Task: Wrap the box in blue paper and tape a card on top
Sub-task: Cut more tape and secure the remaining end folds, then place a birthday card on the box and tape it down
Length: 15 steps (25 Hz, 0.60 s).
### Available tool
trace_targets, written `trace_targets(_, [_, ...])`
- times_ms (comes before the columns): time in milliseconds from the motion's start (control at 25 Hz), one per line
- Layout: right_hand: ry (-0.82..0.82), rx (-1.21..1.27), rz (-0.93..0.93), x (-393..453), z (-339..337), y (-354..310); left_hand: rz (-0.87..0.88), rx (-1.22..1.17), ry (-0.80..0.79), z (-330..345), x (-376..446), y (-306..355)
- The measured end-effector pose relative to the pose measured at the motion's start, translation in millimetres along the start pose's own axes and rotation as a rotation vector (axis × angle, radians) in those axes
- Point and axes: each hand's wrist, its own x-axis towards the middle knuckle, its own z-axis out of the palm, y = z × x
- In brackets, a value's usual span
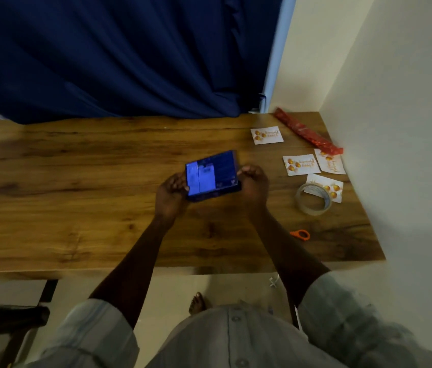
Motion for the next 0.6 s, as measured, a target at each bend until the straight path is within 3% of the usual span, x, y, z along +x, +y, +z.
trace_targets(160, [0.004, -0.234, 0.007, -5.8, -28.3, 44.2, 0.036, 0.147, 0.044, 21.1, -13.1, -36.4])
trace_targets(600, [-0.124, -0.374, -0.022, -2.6, -39.9, 33.6, 0.173, 0.229, 0.105, 29.9, -23.9, -48.9])
